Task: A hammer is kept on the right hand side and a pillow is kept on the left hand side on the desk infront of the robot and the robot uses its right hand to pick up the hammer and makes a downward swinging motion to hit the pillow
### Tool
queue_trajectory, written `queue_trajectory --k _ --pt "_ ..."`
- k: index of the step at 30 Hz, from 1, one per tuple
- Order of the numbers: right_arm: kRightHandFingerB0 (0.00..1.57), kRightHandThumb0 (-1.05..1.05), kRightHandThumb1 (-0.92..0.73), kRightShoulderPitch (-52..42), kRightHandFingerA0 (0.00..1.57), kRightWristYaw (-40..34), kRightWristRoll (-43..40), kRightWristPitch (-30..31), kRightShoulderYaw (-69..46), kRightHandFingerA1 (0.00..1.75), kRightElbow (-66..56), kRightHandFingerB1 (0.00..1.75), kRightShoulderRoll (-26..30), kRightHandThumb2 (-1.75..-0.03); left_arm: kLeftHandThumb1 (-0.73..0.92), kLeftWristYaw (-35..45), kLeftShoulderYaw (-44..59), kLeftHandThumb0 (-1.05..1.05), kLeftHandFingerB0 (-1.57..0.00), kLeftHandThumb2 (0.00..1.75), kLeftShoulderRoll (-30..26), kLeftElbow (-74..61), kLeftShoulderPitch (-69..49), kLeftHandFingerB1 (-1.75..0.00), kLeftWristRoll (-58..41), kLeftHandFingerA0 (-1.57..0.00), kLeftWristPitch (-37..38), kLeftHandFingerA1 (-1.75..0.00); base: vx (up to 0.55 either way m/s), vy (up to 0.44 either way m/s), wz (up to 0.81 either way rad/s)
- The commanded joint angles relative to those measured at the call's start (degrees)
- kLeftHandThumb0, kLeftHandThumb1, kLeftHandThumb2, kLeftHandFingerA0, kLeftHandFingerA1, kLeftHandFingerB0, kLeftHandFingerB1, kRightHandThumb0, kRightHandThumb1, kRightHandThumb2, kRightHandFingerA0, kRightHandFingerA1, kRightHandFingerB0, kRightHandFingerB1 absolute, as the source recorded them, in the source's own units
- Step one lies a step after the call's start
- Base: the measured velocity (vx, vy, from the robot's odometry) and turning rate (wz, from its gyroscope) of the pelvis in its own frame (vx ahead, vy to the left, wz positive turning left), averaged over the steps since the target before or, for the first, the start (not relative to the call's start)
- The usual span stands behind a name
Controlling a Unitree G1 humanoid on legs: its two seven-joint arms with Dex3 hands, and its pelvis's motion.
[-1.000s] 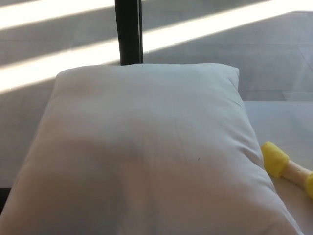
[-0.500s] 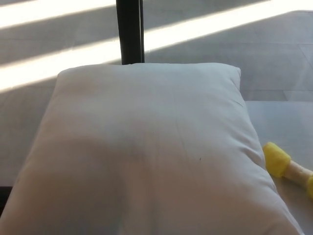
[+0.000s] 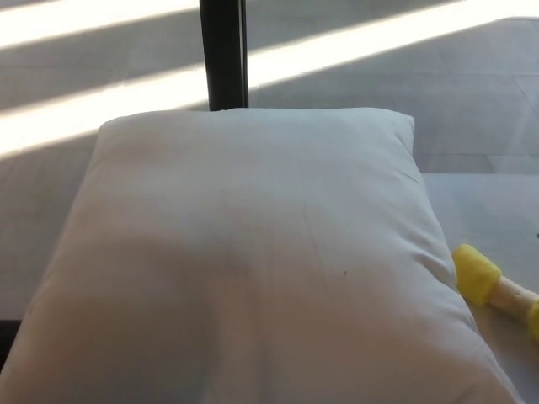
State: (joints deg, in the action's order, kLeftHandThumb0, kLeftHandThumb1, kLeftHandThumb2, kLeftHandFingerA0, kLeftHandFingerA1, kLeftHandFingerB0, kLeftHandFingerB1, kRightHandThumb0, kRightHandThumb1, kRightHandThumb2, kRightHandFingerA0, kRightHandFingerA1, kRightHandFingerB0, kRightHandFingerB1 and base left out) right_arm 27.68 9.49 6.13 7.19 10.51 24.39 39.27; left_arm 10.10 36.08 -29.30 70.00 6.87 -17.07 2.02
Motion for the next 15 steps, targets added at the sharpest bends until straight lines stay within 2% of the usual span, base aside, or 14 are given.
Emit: queue_trajectory --k 1,10,15 --pt "0.18 -0.71 -0.53 1.4 0.08 1.2 6.5 -1.7 3.6 0.47 2.7 0.42 -1.5 -0.85 0.65 -0.3 -0.3 -0.63 -0.64 0.60 -0.5 0.0 -0.3 -0.49 -0.8 -0.68 0.2 -0.64 0.00 0.000 0.00" --pt "0.23 -0.74 -0.53 1.8 0.12 0.8 10.1 -4.3 6.2 0.50 3.5 0.44 -3.7 -0.88 0.67 0.2 -0.6 -0.61 -0.62 0.60 -0.4 0.0 -0.7 -0.49 -1.4 -0.65 0.3 -0.63 0.00 0.000 0.00" --pt "0.23 -0.73 -0.53 0.4 0.10 1.5 11.7 -3.5 6.9 0.52 5.1 0.45 -3.8 -0.89 0.67 -0.4 -0.9 -0.62 -0.64 0.60 -0.3 0.3 -0.7 -0.48 -1.1 -0.66 0.3 -0.61 0.00 0.000 0.00"
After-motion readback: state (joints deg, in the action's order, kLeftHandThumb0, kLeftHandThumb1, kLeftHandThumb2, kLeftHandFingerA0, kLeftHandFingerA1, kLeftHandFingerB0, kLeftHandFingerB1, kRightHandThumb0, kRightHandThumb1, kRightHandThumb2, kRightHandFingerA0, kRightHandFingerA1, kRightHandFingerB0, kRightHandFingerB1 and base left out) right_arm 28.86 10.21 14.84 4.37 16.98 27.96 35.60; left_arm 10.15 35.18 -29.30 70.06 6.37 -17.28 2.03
